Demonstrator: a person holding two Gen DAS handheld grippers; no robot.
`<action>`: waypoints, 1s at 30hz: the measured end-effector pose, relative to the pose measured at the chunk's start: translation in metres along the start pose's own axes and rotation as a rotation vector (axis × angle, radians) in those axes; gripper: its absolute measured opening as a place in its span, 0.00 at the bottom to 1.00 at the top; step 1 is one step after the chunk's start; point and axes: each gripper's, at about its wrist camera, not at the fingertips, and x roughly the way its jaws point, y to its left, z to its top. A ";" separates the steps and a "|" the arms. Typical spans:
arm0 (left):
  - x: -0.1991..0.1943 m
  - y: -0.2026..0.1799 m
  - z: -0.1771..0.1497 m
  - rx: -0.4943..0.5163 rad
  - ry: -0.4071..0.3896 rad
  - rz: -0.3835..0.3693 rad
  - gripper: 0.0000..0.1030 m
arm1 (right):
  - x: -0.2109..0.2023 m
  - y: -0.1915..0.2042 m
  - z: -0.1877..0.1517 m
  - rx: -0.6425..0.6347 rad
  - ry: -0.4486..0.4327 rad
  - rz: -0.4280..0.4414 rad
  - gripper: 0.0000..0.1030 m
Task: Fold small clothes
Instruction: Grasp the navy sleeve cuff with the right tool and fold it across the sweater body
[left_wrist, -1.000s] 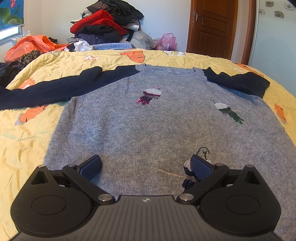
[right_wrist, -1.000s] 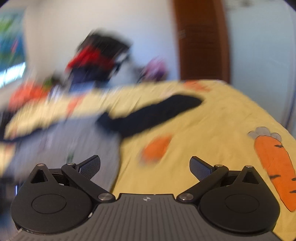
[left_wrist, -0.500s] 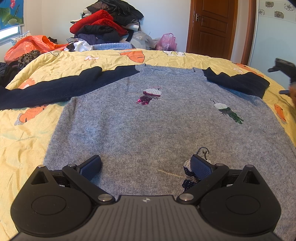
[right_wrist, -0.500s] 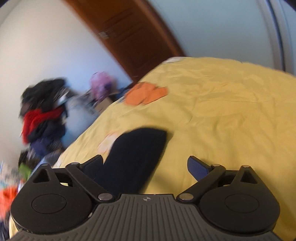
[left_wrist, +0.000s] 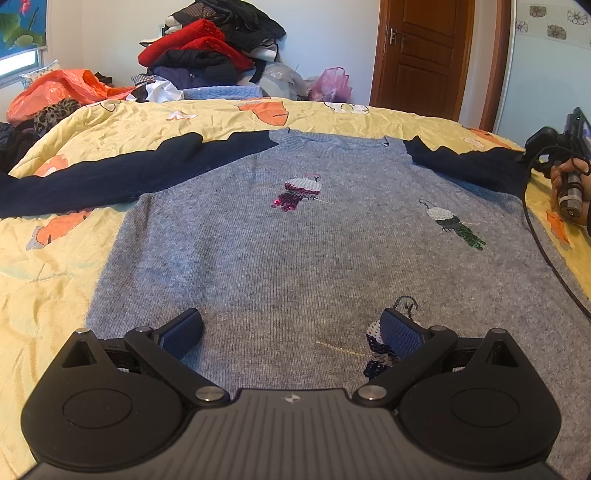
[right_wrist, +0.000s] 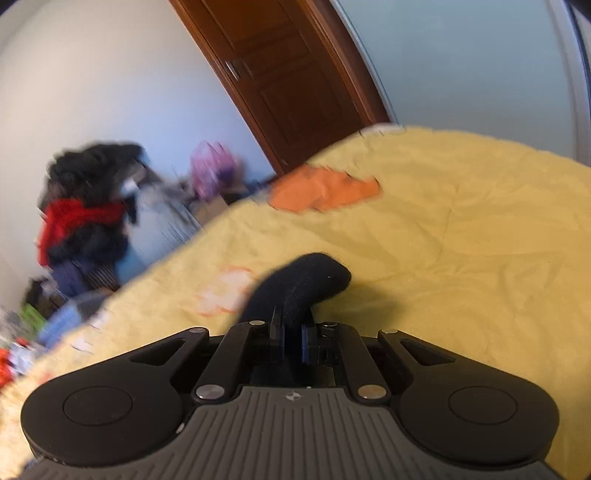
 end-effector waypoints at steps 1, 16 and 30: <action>0.000 0.000 0.000 -0.003 -0.001 -0.003 1.00 | -0.016 0.010 -0.001 -0.018 -0.023 0.029 0.16; -0.002 0.008 -0.001 -0.043 -0.019 -0.034 1.00 | -0.091 0.217 -0.181 -0.197 0.339 0.518 0.37; 0.000 0.001 -0.001 -0.007 -0.007 -0.003 1.00 | -0.144 0.091 -0.190 -0.070 0.243 0.400 0.66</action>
